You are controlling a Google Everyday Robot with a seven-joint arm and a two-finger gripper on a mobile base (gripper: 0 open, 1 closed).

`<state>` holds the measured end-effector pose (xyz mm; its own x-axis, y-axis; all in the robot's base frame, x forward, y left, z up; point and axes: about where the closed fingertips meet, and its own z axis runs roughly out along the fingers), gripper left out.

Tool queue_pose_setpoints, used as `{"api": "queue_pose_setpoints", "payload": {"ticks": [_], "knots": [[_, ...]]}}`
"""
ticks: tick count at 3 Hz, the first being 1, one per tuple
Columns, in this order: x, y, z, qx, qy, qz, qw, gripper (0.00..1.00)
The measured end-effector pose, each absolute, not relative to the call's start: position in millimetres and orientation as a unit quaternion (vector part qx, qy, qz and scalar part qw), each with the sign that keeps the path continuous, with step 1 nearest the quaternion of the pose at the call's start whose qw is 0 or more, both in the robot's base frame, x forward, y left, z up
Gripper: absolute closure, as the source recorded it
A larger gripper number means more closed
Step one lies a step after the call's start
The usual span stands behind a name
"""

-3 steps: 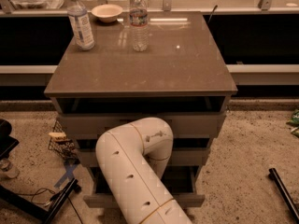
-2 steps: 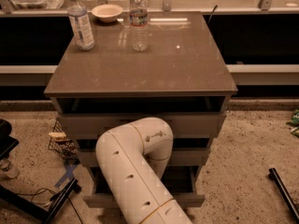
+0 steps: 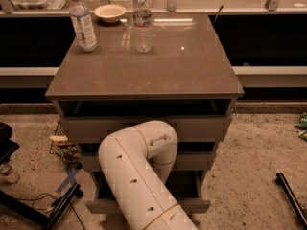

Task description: Open bottom drawer

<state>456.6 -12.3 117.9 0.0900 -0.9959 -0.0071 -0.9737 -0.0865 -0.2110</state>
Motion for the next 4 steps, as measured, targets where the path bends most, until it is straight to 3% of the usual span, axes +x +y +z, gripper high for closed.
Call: {"api": "queue_pose_setpoints", "payload": {"ticks": [1,2,3,4], "knots": [[456.6,-12.3,117.9,-0.734,0.671,-0.069,0.081,1.0],[456.6,-12.3,117.9,-0.734,0.671,-0.069,0.081,0.83],[456.5,-12.3,117.8,-0.734,0.671,-0.069,0.081,0.52],[456.5,-12.3,117.8,-0.734,0.671,-0.069,0.081,0.29]]}}
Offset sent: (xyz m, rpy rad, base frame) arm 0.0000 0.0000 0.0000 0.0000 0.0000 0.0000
